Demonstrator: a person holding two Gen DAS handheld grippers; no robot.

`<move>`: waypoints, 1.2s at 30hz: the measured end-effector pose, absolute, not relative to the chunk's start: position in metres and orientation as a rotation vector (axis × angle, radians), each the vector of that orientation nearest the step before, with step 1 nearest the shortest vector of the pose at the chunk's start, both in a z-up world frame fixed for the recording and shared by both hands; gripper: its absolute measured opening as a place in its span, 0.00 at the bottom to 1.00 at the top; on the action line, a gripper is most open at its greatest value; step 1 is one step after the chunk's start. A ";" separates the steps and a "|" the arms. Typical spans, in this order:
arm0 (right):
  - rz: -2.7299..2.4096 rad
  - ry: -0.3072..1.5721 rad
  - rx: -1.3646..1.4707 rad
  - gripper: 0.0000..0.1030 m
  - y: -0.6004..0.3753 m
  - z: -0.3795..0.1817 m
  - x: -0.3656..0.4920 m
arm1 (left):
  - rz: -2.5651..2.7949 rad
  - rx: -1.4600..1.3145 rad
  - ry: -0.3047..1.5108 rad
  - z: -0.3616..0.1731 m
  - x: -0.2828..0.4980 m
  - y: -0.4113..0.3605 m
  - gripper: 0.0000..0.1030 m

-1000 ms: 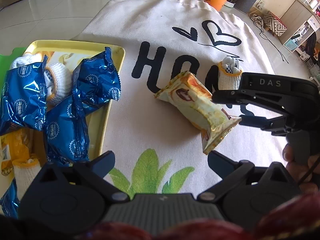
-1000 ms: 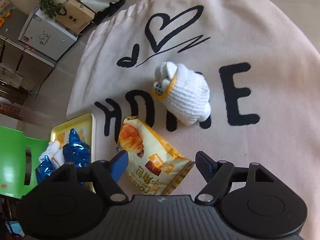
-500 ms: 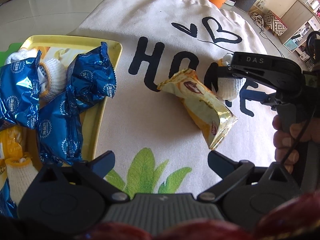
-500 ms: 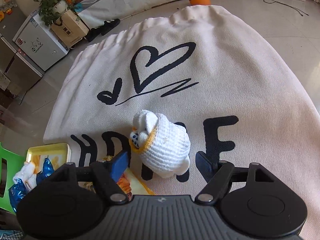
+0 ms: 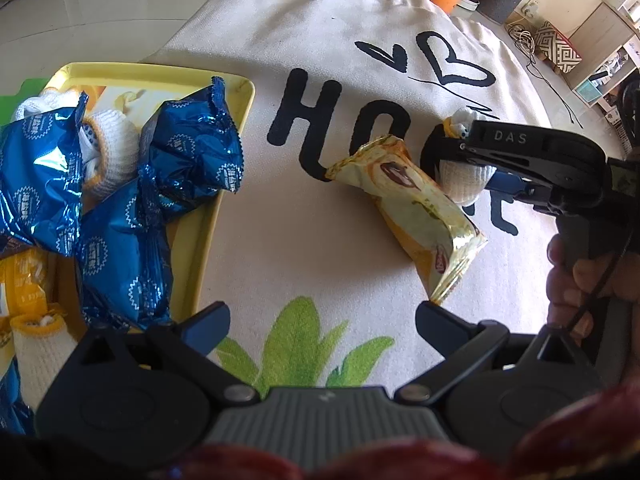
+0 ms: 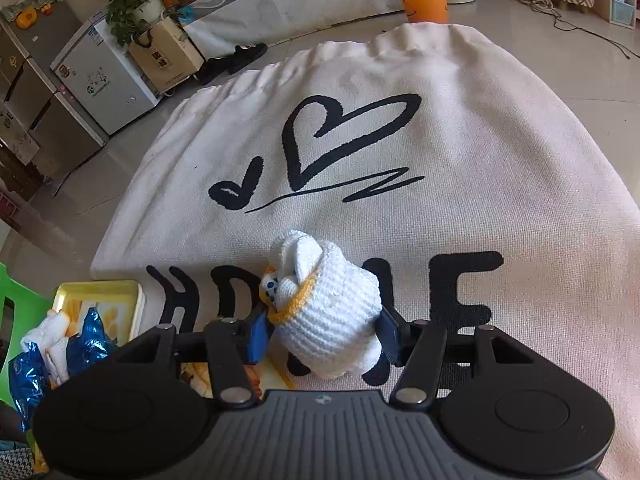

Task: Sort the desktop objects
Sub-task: 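Close the right tool on the white glove and lift it, then lower the left tool onto the croissant packet and close while the right tool holds the glove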

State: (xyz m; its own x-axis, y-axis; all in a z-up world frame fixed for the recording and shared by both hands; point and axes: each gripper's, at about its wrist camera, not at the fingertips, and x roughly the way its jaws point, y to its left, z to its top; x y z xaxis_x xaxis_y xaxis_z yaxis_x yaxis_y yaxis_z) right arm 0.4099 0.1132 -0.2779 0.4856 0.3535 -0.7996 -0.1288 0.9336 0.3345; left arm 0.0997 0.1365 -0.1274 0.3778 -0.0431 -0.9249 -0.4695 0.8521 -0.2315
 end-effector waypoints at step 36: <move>-0.023 1.325 0.641 0.70 0.065 -0.288 0.320 | 0.253 -0.464 1.176 -0.149 0.113 0.131 0.99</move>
